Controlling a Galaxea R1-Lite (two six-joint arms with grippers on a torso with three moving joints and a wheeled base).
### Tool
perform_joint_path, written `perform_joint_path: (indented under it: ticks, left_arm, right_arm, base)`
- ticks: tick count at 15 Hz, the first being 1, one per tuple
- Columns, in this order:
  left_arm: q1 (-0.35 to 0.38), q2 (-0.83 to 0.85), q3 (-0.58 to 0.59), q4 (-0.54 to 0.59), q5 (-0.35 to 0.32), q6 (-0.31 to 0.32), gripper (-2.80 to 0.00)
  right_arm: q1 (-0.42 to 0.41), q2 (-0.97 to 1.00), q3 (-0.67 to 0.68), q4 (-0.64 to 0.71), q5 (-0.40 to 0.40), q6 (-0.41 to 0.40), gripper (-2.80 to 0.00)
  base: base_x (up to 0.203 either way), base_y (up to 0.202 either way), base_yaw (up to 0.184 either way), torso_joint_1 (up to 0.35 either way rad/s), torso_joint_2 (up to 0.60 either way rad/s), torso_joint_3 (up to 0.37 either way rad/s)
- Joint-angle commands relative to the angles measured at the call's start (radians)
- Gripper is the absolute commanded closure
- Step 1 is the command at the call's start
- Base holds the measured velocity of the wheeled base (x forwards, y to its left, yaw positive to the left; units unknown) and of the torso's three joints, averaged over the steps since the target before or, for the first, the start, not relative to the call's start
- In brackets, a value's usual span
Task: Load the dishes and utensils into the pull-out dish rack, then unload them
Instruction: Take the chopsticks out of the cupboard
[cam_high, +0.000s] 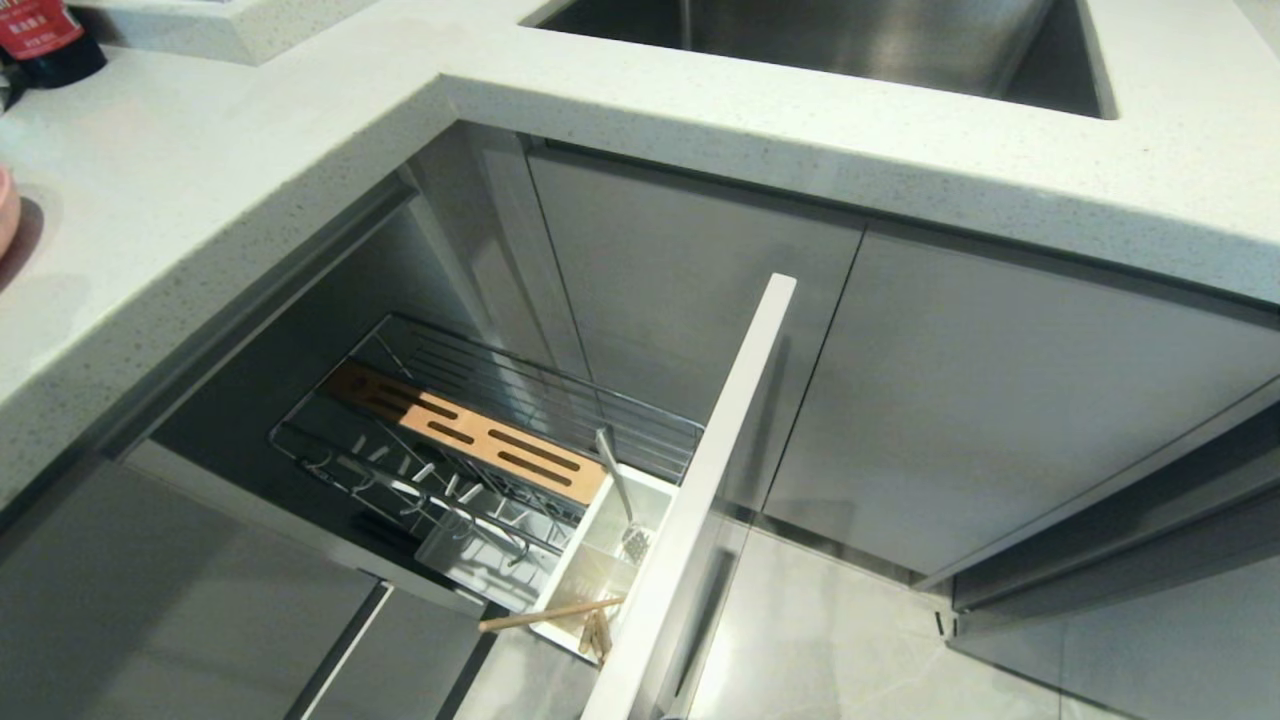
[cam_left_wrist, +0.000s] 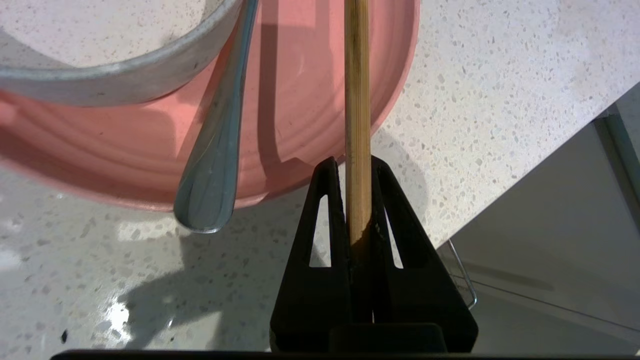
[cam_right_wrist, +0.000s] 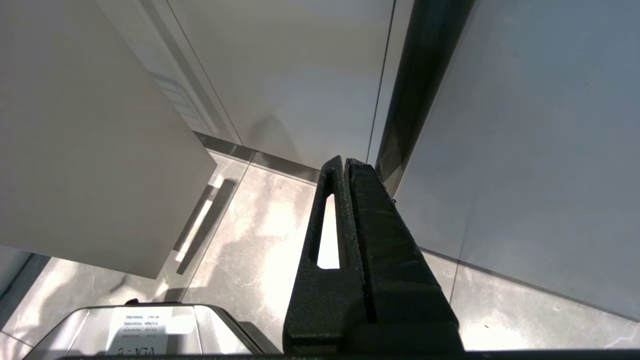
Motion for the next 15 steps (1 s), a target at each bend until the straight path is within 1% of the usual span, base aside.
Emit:
perform_joint_path:
  ticks: [1,4,11,13,15]
  left_arm:
    - [0.000,0.023,0.014,-0.001,-0.002,-0.004,0.00]
    - [0.001,0.045,0.023,-0.001,-0.032,-0.012,0.00]
    - [0.019,0.053,0.023,-0.003,-0.036,-0.020,0.00]
    - [0.019,0.053,0.024,-0.003,-0.036,-0.041,0.00]
    - [0.019,0.054,0.034,-0.001,-0.036,-0.041,0.00]
  right_arm:
    - [0.001,0.001,0.000,0.000,0.000,0.000,0.00]
    - [0.000,0.001,0.000,0.000,-0.001,0.000,0.00]
    - [0.000,0.001,0.000,0.000,-0.001,0.000,0.00]
    - [0.000,0.001,0.000,0.000,0.000,0.000,0.00]
    - [0.000,0.001,0.000,0.000,-0.001,0.000,0.00]
  base:
    - [0.000,0.000,0.000,0.000,0.00,0.000]
    - [0.000,0.000,0.000,0.000,0.00,0.000]
    - [0.000,0.000,0.000,0.000,0.00,0.000]
    - [0.000,0.000,0.000,0.000,0.00,0.000]
    - [0.000,0.000,0.000,0.000,0.00,0.000]
